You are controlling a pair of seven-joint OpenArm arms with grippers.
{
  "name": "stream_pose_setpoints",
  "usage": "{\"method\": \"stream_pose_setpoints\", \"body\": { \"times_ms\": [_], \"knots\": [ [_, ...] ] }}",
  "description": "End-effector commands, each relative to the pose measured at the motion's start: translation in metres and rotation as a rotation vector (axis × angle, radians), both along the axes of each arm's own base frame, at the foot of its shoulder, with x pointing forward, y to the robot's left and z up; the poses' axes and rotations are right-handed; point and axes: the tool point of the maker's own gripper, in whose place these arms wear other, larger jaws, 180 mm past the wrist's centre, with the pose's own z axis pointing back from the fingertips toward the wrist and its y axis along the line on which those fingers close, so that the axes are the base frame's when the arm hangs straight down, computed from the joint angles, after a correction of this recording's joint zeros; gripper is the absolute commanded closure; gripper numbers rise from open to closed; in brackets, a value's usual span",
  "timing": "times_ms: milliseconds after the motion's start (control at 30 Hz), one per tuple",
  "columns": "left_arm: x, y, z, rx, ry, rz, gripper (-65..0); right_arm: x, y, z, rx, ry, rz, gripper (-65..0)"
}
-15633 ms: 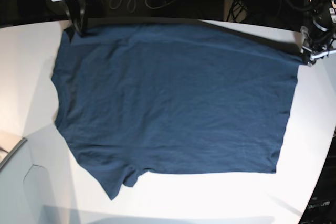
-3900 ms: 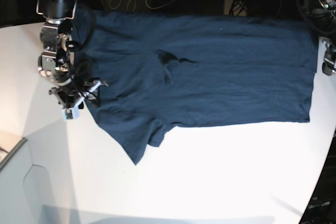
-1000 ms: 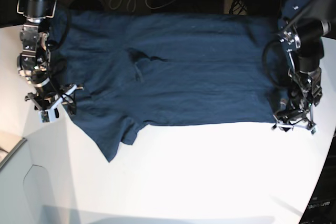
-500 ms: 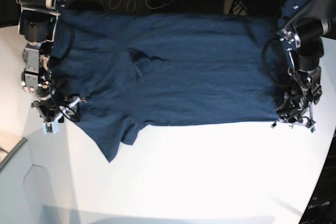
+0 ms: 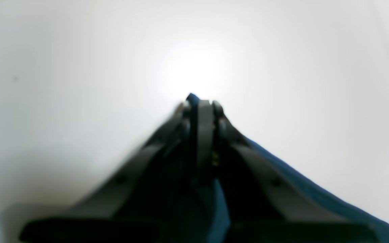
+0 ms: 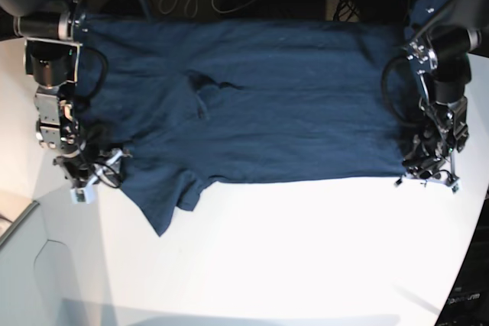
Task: Layout the t-shirt on the table in an organized manner, then fold the t-shirt properly
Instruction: 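Lift the hem with both grippers and fold it toward the collar edge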
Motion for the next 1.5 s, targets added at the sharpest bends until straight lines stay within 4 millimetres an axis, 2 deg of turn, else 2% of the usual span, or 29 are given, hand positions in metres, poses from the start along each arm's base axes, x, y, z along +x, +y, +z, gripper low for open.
{"method": "stream_pose_setpoints", "body": {
  "times_ms": [0, 67, 200, 233, 300, 467, 600, 667, 733, 967, 1100, 1167, 1267, 1333, 1467],
  "knots": [
    [0.017, 0.008, 0.021, 0.015, -0.049, 0.006, 0.0, 0.003, 0.004, 0.002, -0.013, 0.006, 0.024, -31.0],
    [0.019, 0.008, 0.022, 0.014, -0.052, 0.007, 0.0, -0.003, 0.008, -0.004, -0.031, 0.025, 0.055, -23.5],
    [0.029, 0.007, 0.032, 0.011, -0.073, 0.007, 0.0, -0.002, 0.010, -0.004, -0.035, 0.027, 0.066, -3.0],
    [0.029, 0.007, 0.032, 0.009, -0.076, 0.008, 0.0, -0.002, 0.009, -0.003, -0.034, 0.026, 0.063, 0.0],
    [0.036, 0.007, 0.039, 0.009, -0.090, 0.007, 0.0, 0.001, 0.006, 0.000, -0.030, 0.016, 0.050, 0.0],
    [0.054, 0.007, 0.059, 0.004, -0.136, 0.010, 0.0, 0.014, -0.025, 0.020, -0.030, -0.038, -0.028, 0.0],
    [0.069, 0.005, 0.075, 0.002, -0.171, 0.007, 0.0, 0.025, -0.037, 0.034, -0.012, -0.077, -0.075, 0.0],
    [0.073, -0.006, 0.075, -0.014, -0.177, -0.001, 0.0, 0.034, -0.042, 0.048, -0.028, -0.111, -0.072, 0.0],
    [0.074, -0.008, 0.075, -0.017, -0.177, -0.003, 0.0, 0.034, -0.042, 0.054, -0.036, -0.130, -0.069, 0.0],
    [0.063, -0.010, 0.061, -0.022, -0.151, -0.006, 0.0, 0.030, -0.039, 0.073, -0.077, -0.203, -0.038, 0.0],
    [0.062, -0.011, 0.060, -0.023, -0.152, -0.010, 0.0, 0.016, -0.036, 0.071, -0.092, -0.209, -0.021, 0.0],
    [0.055, -0.011, 0.052, -0.021, -0.136, -0.011, 0.0, 0.010, -0.034, 0.072, -0.102, -0.215, -0.011, 0.0],
    [0.048, -0.004, 0.054, 0.008, -0.149, -0.011, 0.0, 0.001, -0.032, 0.075, -0.117, -0.227, 0.003, 0.0],
    [0.046, 0.001, 0.063, 0.015, -0.189, 0.003, 0.0, -0.003, -0.031, 0.076, -0.123, -0.235, 0.011, 0.0],
    [0.034, 0.002, 0.073, -0.038, -0.221, 0.010, 0.0, -0.012, -0.030, 0.071, -0.125, -0.222, 0.017, 0.0]
  ]
}}
